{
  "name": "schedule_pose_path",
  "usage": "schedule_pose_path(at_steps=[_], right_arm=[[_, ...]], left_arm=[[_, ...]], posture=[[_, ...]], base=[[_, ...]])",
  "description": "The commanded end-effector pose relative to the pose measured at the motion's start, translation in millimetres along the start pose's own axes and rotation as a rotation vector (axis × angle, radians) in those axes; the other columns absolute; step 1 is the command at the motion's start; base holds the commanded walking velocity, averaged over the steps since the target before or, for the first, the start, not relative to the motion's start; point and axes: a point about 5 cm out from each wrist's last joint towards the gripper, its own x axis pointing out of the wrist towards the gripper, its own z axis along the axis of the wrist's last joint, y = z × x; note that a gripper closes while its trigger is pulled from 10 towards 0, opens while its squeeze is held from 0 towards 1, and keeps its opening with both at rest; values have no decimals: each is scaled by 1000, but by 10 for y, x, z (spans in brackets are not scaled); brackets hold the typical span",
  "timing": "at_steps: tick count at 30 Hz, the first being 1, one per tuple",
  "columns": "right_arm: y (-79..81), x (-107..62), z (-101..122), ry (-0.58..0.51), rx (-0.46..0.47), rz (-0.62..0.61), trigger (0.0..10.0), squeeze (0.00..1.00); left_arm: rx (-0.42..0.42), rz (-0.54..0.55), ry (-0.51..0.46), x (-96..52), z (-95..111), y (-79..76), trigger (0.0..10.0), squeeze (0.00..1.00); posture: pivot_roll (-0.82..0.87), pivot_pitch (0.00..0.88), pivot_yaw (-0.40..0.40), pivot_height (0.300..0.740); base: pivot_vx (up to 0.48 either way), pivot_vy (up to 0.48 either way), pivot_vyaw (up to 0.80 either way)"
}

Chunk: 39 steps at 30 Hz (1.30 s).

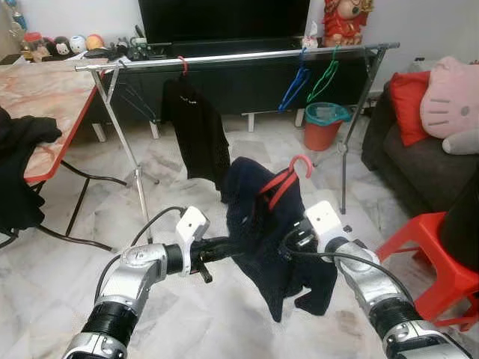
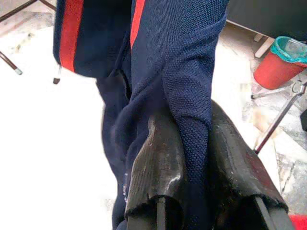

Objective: Hang hanger

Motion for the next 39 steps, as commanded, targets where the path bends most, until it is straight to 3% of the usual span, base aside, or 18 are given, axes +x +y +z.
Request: schedule_pose_path(at_steps=[1,7,14,18,19,20,21,23,25,28,29,35,36,39], right_arm=[[-103,27,190,-83,-4,-30,0,0],[-245,-29,259,-136,-102,-2,0,0],[-436,-164,364,-246,-140,121,0,0],[-475,-222,363,-264,-149,195,0,0],[-457,-246,348,-259,-161,262,0,0],[-442,-264,336,-255,-170,311,0,0],[-420,-291,321,-249,-187,379,0,0],[-418,-303,323,-250,-186,409,0,0],[-387,-377,314,-241,-225,573,0,0],[-366,-396,300,-232,-241,621,0,0],[-331,-422,283,-220,-253,689,0,0],[-285,-468,228,-179,-304,795,0,0],[-274,-486,207,-165,-307,830,0,0],[-258,-498,189,-156,-299,859,0,0]], left_arm=[[0,9,-6,-24,16,4,10000,1000],[69,239,-52,-91,109,233,10000,1000],[104,425,-144,-217,292,427,10000,1000],[130,469,-157,-246,335,475,10000,1000],[136,456,-154,-251,339,473,10000,557],[139,447,-152,-255,342,471,10000,557],[144,422,-147,-259,343,459,10000,0],[144,404,-140,-259,337,451,10000,0],[146,263,-108,-261,344,380,10000,0],[150,209,-90,-266,343,351,10000,0],[159,147,-49,-285,332,326,10000,0],[147,23,32,-354,287,285,10000,0],[122,-55,47,-372,295,230,10000,0],[107,-124,67,-389,282,176,10000,0]], posture=[[-103,0,1,740],[-103,0,0,740],[-108,0,-4,740],[-102,0,-6,740],[-104,0,-6,740],[-104,0,-6,740],[-104,0,-7,740],[-104,0,-7,740],[-101,0,-7,740],[-98,0,-8,740],[-95,0,-11,740],[-94,0,-17,740],[-90,0,-27,740],[-84,0,-34,740]], base=[[0,0,0],[0,0,0],[0,0,0],[0,0,0],[0,0,0],[0,0,0],[0,0,0],[0,0,0],[0,0,0],[0,0,0],[0,0,0],[0,0,0],[0,0,0],[0,0,0]])
